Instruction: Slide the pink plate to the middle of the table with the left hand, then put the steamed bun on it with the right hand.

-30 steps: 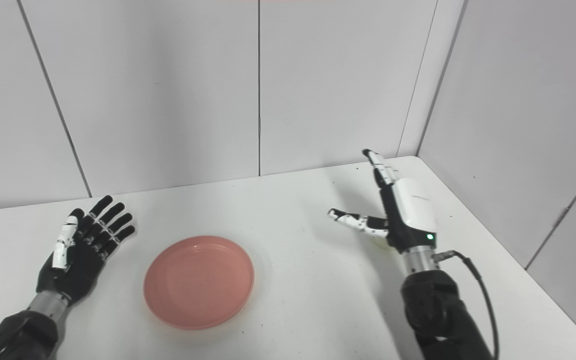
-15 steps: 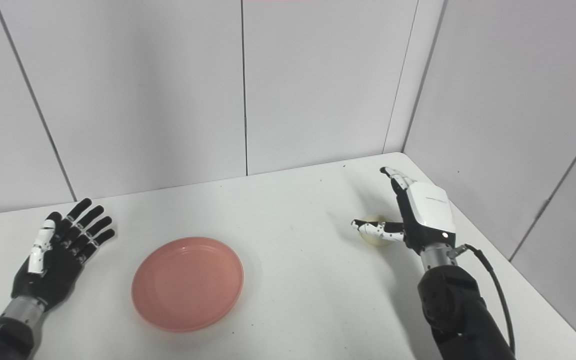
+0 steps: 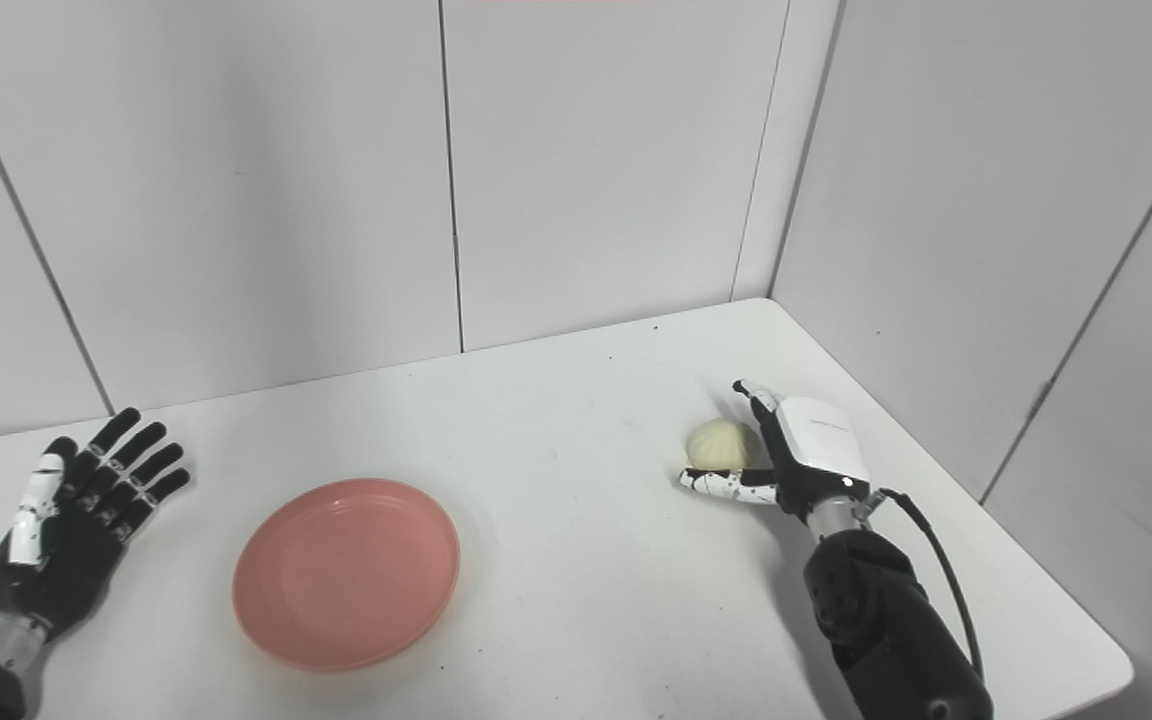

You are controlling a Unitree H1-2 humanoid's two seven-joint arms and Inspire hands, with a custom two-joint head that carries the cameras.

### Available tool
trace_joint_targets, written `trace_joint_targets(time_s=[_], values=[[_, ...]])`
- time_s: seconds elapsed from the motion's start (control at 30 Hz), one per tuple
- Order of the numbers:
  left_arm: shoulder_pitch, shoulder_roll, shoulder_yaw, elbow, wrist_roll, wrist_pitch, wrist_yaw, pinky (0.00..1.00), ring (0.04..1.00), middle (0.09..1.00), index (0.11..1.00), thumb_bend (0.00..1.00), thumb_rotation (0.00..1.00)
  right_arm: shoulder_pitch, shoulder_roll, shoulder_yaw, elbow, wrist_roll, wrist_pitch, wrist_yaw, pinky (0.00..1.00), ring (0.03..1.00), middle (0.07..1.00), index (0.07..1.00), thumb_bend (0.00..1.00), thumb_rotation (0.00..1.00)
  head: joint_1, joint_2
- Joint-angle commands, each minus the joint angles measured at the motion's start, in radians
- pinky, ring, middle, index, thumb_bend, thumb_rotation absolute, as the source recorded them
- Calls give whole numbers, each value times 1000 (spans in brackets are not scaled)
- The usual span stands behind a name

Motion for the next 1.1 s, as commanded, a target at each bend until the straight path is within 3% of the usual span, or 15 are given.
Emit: trace_joint_targets(time_s=[0.0, 0.57, 0.7, 0.9, 1.07], values=[[183, 11, 13, 132, 1, 19, -20, 799, 828, 857, 850, 488, 864, -61, -41, 2, -5, 6, 19, -20, 716, 843, 883, 875, 938, 676, 1, 4], [193, 10, 9, 106, 7, 28, -22, 795, 824, 852, 849, 484, 878, -110, -40, 45, 75, 10, 38, -36, 720, 843, 882, 876, 937, 677, 2, 19], [200, 8, 7, 90, 8, 32, -17, 791, 821, 849, 846, 490, 868, -113, -35, 42, 91, 17, 38, -56, 695, 819, 857, 862, 900, 618, 3, 24], [211, 4, 3, 60, 11, 40, -11, 790, 823, 852, 849, 486, 863, -128, -37, 54, 114, 23, 58, -31, 678, 788, 832, 841, 872, 615, 6, 31], [219, 4, -3, 41, 14, 43, -13, 797, 828, 858, 853, 490, 864, -138, -35, 49, 135, 53, 36, -29, 593, 683, 735, 743, 834, 446, 6, 36]])
